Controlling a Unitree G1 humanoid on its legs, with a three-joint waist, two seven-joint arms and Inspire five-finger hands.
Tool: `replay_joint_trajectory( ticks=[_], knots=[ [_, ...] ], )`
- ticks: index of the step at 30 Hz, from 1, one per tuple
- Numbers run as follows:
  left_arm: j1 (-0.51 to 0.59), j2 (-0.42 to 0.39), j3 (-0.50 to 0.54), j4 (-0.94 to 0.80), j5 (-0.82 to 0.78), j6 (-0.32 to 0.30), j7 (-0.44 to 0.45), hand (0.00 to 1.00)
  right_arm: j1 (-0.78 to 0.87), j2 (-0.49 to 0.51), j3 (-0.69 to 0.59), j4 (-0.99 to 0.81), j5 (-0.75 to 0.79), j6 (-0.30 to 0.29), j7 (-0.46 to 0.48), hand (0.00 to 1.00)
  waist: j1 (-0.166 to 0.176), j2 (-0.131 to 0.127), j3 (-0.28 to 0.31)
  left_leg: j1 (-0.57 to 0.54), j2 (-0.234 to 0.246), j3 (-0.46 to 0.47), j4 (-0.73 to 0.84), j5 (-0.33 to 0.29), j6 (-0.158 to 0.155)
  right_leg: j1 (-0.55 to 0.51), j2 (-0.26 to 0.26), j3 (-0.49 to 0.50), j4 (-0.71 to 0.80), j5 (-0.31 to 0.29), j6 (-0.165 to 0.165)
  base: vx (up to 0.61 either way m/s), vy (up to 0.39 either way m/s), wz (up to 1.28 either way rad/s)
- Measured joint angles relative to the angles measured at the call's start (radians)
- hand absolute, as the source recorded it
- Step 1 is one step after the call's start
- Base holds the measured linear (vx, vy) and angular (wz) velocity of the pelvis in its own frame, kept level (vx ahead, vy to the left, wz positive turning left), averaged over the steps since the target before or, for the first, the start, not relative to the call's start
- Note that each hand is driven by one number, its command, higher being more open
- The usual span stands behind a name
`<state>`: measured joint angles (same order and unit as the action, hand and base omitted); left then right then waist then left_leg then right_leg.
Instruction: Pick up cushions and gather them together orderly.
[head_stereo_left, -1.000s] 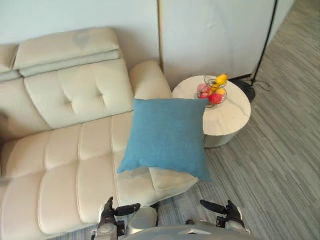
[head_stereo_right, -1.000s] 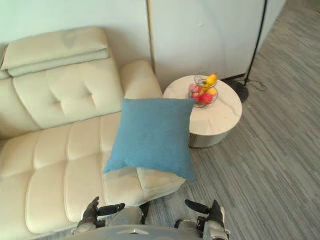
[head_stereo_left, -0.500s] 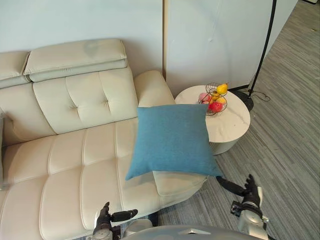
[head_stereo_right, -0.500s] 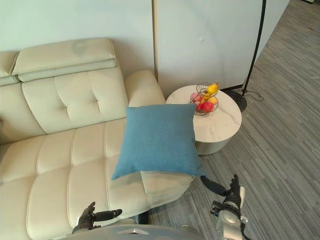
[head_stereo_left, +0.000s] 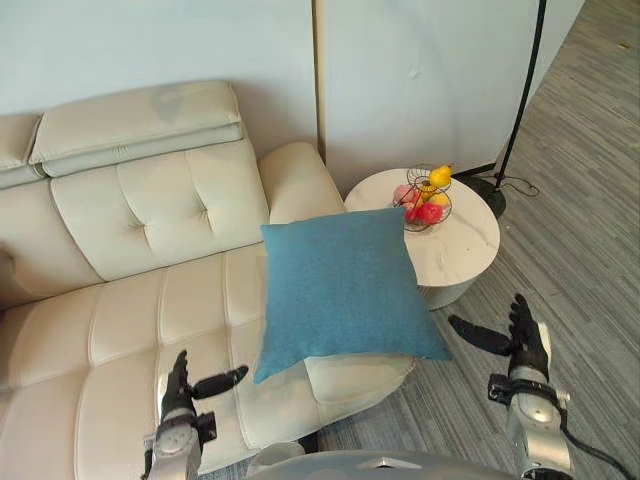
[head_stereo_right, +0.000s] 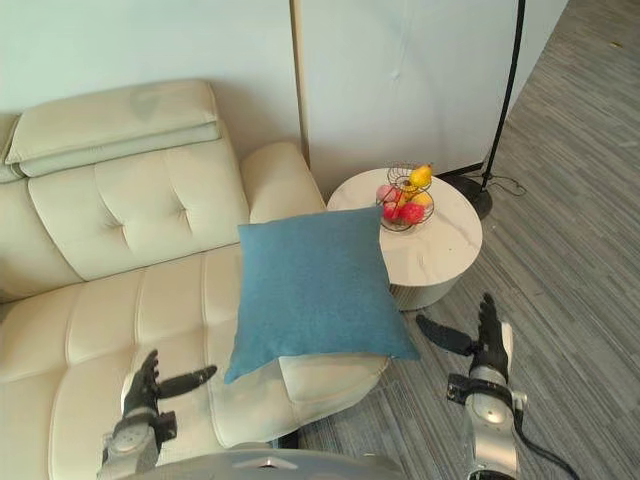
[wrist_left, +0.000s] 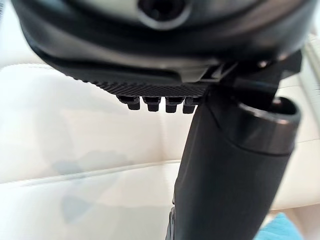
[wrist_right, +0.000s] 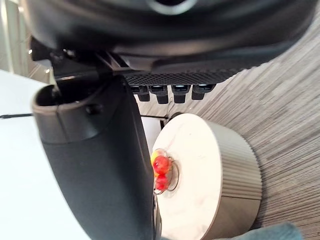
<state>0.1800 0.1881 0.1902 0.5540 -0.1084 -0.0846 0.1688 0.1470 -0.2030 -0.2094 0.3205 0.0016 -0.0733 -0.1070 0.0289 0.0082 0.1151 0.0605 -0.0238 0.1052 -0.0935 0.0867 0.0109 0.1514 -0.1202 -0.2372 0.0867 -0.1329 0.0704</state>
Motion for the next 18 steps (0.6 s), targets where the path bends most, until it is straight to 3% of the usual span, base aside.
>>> replay_joint_trajectory(
  ticks=[4, 11, 15, 16, 17, 18],
  knots=[
    [-0.002, -0.009, -0.056, -0.018, -0.004, -0.003, 0.001, 1.00, 0.000, 0.001, 0.070, 0.003, 0.001, 0.000, 0.021, 1.00, -0.007, 0.009, -0.002, -0.014, 0.004, -0.008, 0.000, 0.005, -0.006, -0.010, 0.003, -0.006, -0.003, -0.003, -0.005, -0.06, -0.014, 0.06],
    [-0.028, -0.034, -0.195, -0.019, -0.040, -0.002, 0.001, 1.00, -0.073, 0.015, 0.156, 0.107, 0.001, 0.005, 0.021, 1.00, -0.004, 0.003, 0.003, -0.065, 0.001, -0.021, 0.002, 0.019, -0.001, -0.047, 0.009, -0.019, -0.010, 0.006, -0.001, 0.02, -0.008, 0.06],
    [-0.108, -0.045, -0.266, -0.021, -0.053, -0.002, 0.005, 1.00, -0.156, 0.047, 0.193, 0.152, 0.002, 0.006, 0.005, 1.00, -0.004, -0.001, 0.052, -0.114, 0.007, -0.034, 0.006, 0.037, -0.004, -0.089, 0.016, -0.035, -0.007, 0.014, -0.009, -0.01, -0.017, 0.10],
    [-0.134, -0.051, -0.283, -0.021, -0.059, -0.002, 0.011, 1.00, -0.184, 0.050, 0.202, 0.161, 0.003, 0.006, -0.001, 0.00, -0.004, 0.003, 0.068, -0.136, 0.012, -0.034, 0.006, 0.045, -0.005, -0.112, 0.020, -0.035, -0.006, 0.020, -0.013, -0.07, -0.007, -0.01],
    [-0.148, -0.054, -0.291, -0.020, -0.059, -0.002, 0.015, 1.00, -0.198, 0.052, 0.204, 0.165, 0.004, 0.006, -0.006, 0.00, -0.004, 0.005, 0.079, -0.144, 0.015, -0.034, 0.006, 0.049, -0.006, -0.120, 0.022, -0.035, -0.006, 0.024, -0.014, -0.11, -0.006, -0.03],
    [-0.188, -0.063, -0.307, -0.020, -0.059, -0.002, 0.022, 0.00, -0.241, 0.061, 0.204, 0.179, 0.008, 0.007, -0.017, 0.00, -0.004, 0.012, 0.105, -0.173, 0.022, -0.034, 0.006, 0.061, -0.005, -0.150, 0.030, -0.035, -0.004, 0.035, -0.017, -0.14, 0.003, -0.02]
  ],
)
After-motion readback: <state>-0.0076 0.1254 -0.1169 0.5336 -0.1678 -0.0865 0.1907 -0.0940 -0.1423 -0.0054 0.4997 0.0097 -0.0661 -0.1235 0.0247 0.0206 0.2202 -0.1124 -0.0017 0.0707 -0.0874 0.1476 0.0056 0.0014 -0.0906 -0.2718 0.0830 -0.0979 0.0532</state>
